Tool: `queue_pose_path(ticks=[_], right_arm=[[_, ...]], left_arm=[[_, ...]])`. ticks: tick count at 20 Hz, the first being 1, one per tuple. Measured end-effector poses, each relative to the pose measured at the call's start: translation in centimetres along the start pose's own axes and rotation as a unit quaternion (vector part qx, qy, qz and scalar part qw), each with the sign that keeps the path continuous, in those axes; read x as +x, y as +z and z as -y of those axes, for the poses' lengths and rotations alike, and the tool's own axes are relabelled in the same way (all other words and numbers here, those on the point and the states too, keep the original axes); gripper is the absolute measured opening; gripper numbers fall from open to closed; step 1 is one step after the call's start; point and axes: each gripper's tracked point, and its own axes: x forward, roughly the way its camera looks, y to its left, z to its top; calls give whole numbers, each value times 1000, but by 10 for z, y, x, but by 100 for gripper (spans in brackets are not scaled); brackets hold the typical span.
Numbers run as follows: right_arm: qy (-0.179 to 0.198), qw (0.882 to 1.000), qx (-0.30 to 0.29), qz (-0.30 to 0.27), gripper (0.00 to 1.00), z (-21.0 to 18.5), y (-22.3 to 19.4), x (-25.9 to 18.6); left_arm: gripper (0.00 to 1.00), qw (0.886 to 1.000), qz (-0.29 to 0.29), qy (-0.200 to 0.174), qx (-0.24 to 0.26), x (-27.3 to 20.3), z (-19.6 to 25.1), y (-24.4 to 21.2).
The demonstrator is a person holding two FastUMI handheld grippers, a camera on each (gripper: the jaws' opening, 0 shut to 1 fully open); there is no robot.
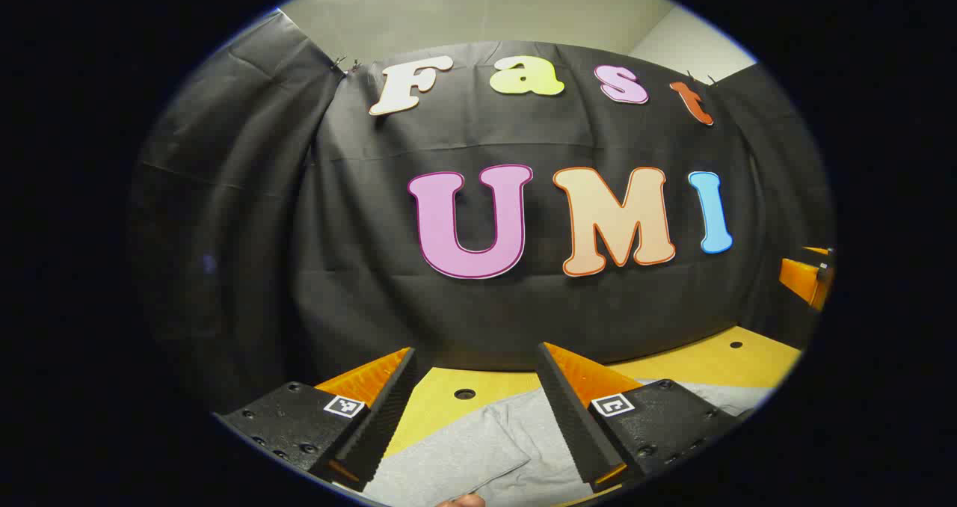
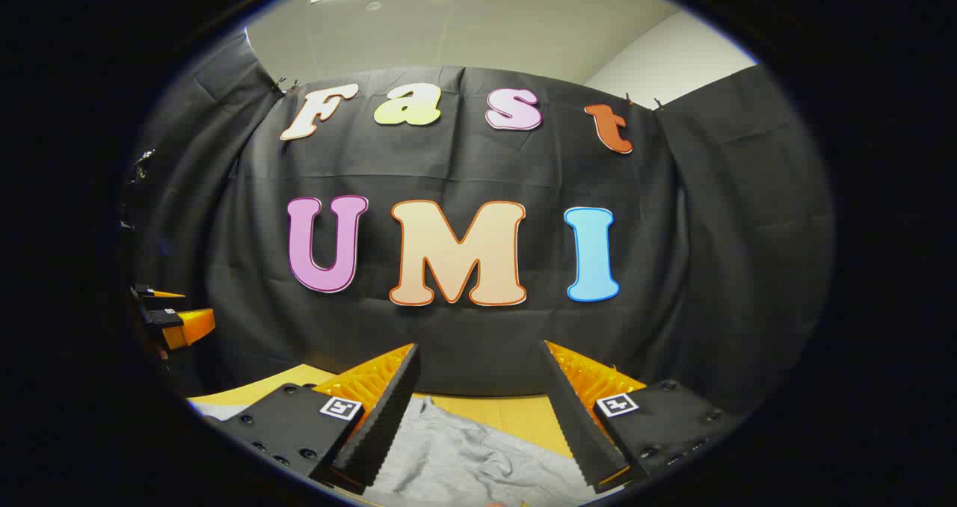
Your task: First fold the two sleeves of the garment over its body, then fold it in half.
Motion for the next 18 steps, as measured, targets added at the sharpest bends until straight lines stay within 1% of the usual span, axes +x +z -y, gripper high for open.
queue_pose_path(ticks=[9, 18], right_arm=[[0, 1000, 0, 1, 98, 2, -2, 5], [-2, 1000, -1, 2, 98, 4, -4, 13]], left_arm=[[94, 1000, 3, -4, -6, 5, 9, -1], [94, 1000, 7, -4, -2, 12, 11, 0]])
